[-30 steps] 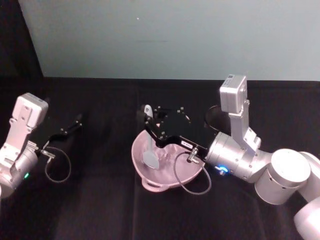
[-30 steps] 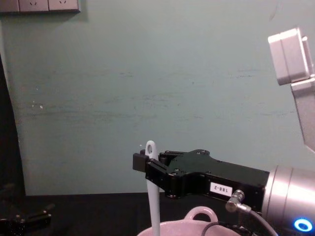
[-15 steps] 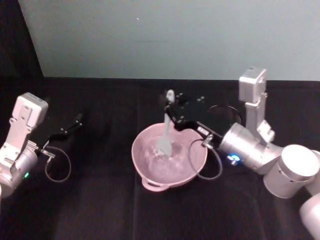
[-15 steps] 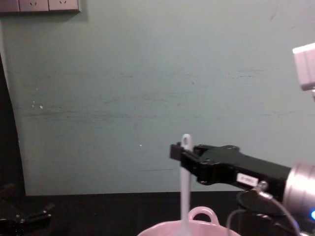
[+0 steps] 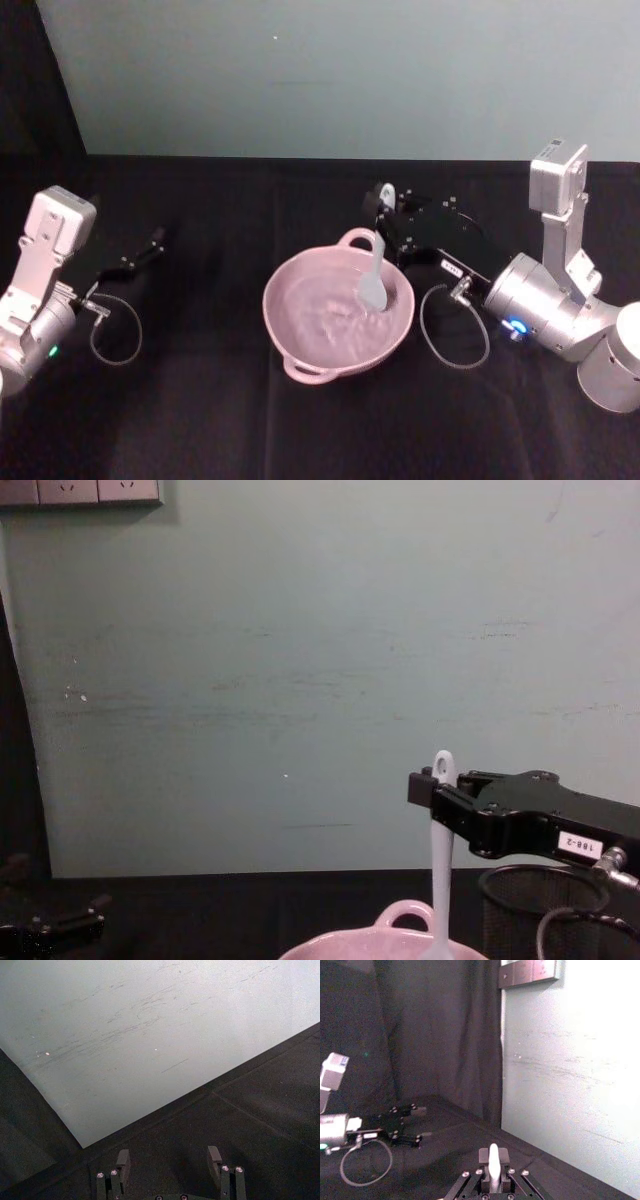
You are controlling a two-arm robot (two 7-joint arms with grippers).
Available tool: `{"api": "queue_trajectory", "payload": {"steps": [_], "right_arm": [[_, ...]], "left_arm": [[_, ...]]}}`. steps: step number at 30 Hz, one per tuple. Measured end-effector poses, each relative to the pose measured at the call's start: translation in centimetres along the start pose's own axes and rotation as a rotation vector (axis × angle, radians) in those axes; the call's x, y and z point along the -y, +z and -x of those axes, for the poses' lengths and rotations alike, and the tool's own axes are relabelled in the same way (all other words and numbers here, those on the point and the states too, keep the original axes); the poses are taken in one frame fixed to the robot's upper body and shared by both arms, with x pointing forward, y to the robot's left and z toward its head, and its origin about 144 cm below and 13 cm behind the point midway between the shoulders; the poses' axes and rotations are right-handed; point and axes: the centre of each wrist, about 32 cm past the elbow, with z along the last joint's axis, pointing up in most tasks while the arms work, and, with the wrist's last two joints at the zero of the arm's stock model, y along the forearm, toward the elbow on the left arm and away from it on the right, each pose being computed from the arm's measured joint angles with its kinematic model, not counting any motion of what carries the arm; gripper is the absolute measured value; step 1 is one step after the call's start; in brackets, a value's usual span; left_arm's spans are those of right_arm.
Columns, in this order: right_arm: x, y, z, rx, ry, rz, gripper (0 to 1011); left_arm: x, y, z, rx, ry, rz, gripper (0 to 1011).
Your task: Use the one hand to pick up the spoon and stir the clear water in the bowl.
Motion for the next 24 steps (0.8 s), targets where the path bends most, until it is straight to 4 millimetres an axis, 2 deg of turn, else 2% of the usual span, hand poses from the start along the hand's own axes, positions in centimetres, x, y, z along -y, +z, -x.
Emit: {"api": "queue_trajectory", "payload": {"steps": [6,14,19,24], "right_arm": [[-0.6,0.8,1.3,0.016,0.065,0.032,113],[-3.4,1.0,3.0,0.001,0.176,0.033,113],[-5.0,0.6,3.2,-0.014,0.200,0.018,113],[-5.8,0.1,2.8,-0.030,0.193,-0.001,114]], "left_arm": [[0.0,0.0,0.0,0.000,0.000,0.000,1011],[0.0,0.0,0.0,0.000,0.000,0.000,1011],[0.0,0.0,0.0,0.000,0.000,0.000,1011],[0.0,0.0,0.0,0.000,0.000,0.000,1011]]}}
